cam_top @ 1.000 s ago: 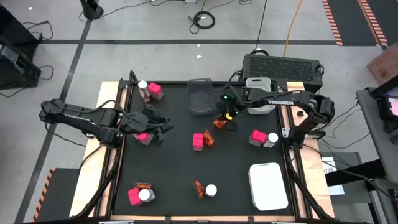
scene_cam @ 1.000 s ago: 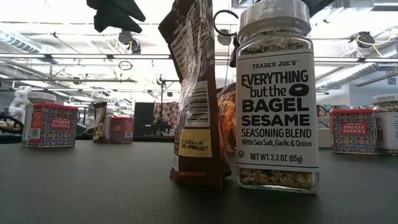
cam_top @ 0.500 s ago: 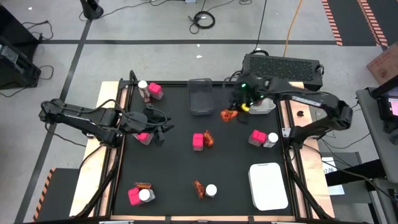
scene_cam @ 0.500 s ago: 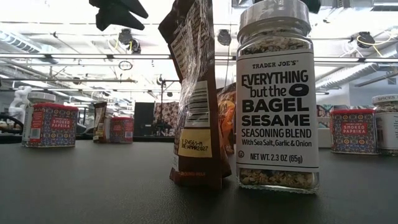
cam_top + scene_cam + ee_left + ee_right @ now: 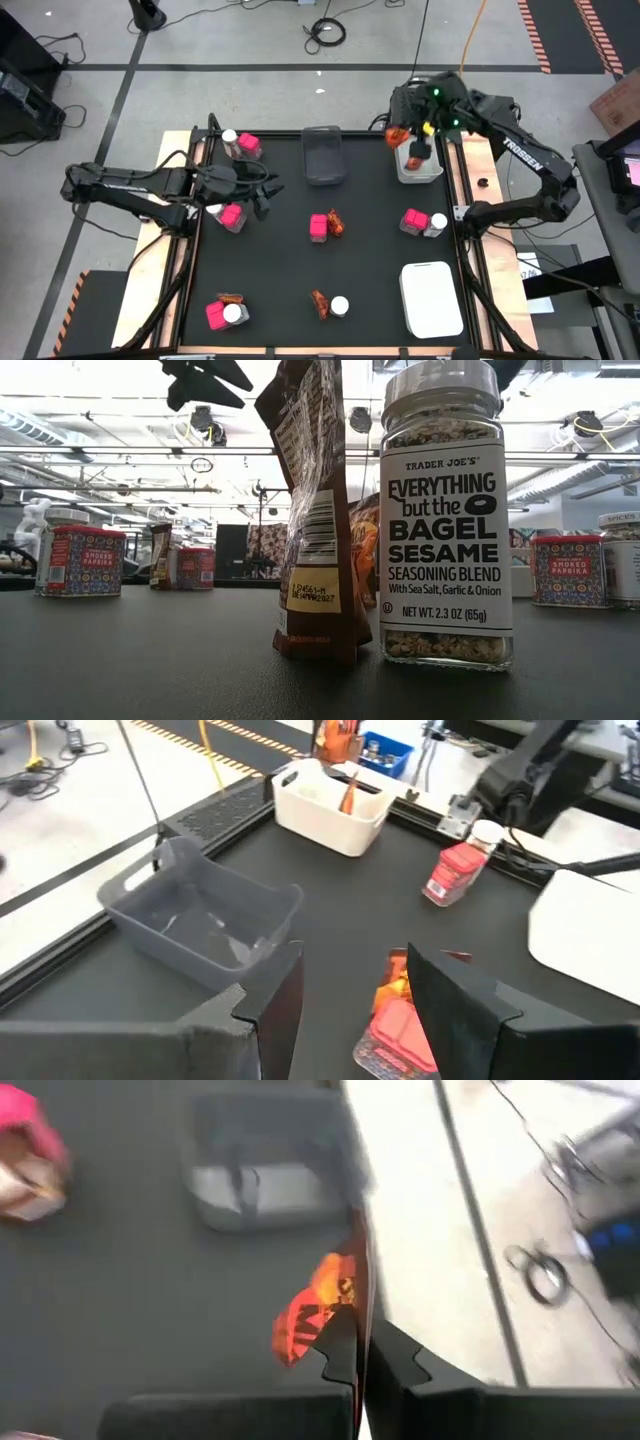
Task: Sort spices by type
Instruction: Put the orange seasoning pack into the top white bin
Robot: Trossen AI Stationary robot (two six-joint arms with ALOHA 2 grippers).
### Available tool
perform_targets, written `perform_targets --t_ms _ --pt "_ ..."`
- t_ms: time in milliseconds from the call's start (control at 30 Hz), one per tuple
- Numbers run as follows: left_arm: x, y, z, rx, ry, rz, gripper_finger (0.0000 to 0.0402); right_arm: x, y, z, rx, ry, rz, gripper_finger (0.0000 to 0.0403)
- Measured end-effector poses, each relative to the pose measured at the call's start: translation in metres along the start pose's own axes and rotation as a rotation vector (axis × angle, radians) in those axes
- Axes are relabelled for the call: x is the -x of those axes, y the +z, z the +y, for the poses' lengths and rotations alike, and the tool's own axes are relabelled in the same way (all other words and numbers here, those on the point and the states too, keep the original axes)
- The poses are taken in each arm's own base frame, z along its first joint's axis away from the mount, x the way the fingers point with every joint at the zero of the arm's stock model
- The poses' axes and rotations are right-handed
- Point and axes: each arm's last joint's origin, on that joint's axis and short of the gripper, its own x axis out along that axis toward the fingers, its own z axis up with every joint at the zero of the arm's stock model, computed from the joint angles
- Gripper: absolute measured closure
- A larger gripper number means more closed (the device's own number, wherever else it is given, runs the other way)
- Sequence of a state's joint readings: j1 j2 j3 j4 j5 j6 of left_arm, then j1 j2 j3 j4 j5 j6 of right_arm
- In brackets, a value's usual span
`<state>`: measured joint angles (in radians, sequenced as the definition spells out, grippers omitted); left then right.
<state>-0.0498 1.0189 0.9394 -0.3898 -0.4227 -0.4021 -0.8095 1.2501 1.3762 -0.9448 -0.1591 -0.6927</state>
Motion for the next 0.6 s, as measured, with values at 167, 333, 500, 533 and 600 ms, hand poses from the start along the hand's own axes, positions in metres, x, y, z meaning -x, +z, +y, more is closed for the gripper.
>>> perform_targets --t_ms 167,333,500,533,600 --pt "-0.006 0.005 0.015 0.04 0.066 -0.013 0.0219 -0.007 -0.023 -0.028 -0.039 -0.019 0.046 0.0403" --pt "-0.009 0.011 0.026 0.1 0.102 -0.036 0.0219 -0.027 -0.038 -0.045 -0.069 -0.005 0.118 0.0403" --pt "-0.013 0.015 0.037 0.125 0.084 -0.023 0.0219 -0.049 -0.05 -0.055 -0.162 0.022 0.205 0.0403" --pt "-0.013 0.015 0.038 0.119 0.079 -0.019 0.0219 -0.052 -0.051 -0.056 -0.172 0.015 0.224 0.0403" --pt "-0.014 0.016 0.042 0.106 0.077 -0.016 0.0219 -0.057 -0.053 -0.057 -0.191 0.006 0.254 0.0403"
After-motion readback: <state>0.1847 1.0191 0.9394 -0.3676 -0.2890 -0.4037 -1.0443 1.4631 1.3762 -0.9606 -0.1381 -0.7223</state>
